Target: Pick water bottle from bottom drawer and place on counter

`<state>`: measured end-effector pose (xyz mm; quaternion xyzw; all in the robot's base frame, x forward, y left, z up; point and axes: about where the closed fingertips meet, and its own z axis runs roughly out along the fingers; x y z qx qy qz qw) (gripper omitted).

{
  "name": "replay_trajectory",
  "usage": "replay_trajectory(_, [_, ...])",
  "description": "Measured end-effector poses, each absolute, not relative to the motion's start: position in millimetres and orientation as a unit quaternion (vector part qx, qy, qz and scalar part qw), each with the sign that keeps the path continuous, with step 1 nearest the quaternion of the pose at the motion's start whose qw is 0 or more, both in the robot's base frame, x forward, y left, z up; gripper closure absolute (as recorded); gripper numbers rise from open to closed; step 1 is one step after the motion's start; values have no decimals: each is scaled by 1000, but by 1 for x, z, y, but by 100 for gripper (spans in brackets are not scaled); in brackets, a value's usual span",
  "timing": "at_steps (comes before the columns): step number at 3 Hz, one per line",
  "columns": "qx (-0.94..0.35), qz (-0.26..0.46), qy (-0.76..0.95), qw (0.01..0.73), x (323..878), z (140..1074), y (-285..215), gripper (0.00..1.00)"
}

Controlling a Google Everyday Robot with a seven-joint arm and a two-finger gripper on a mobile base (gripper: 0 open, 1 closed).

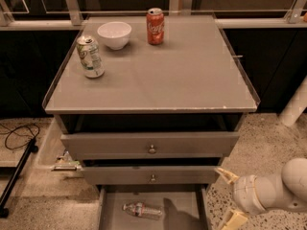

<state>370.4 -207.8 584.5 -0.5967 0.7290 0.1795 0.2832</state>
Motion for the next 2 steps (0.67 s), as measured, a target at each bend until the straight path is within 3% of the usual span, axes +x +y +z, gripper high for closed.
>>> replay_trajectory(2, [-559, 201, 719, 361, 395, 509, -184, 0])
